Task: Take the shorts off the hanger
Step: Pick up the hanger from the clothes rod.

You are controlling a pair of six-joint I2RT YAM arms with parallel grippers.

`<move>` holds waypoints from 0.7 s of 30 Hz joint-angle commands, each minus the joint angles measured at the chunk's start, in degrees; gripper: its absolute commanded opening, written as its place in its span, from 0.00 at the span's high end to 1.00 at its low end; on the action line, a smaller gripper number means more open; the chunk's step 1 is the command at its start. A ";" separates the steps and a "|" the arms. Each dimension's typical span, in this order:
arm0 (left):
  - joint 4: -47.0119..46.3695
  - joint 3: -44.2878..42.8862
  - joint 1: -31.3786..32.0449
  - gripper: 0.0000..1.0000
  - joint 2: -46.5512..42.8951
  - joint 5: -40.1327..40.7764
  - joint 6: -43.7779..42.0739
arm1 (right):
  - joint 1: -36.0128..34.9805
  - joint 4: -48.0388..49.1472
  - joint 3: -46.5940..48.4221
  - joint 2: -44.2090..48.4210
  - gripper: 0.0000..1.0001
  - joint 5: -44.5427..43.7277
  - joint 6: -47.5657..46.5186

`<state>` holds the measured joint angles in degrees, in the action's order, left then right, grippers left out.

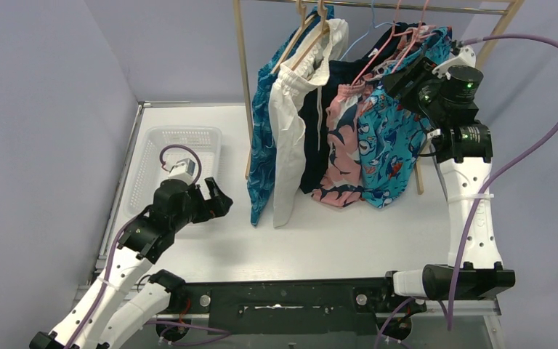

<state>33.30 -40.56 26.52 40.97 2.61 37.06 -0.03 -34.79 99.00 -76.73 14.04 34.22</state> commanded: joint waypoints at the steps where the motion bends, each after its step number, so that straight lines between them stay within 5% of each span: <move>1: -2.54 -0.21 -0.33 0.10 -0.59 -0.94 -0.73 | 0.52 8.61 0.16 -0.36 0.42 6.22 2.27; 4: -2.69 -0.36 -0.33 0.10 -0.35 -1.11 -0.76 | 0.73 9.06 1.88 -2.66 0.47 8.56 3.12; 15: -1.88 -0.32 -0.33 0.10 -0.04 -1.50 -0.94 | 0.93 6.87 3.03 -3.10 0.90 6.60 2.59; 21: -1.93 -0.53 -0.33 0.10 0.41 -1.73 -0.76 | 1.28 4.83 8.93 -2.81 0.99 7.94 2.04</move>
<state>33.30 -40.49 26.52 41.25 1.78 37.01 0.78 -33.17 101.36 -82.06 20.56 37.60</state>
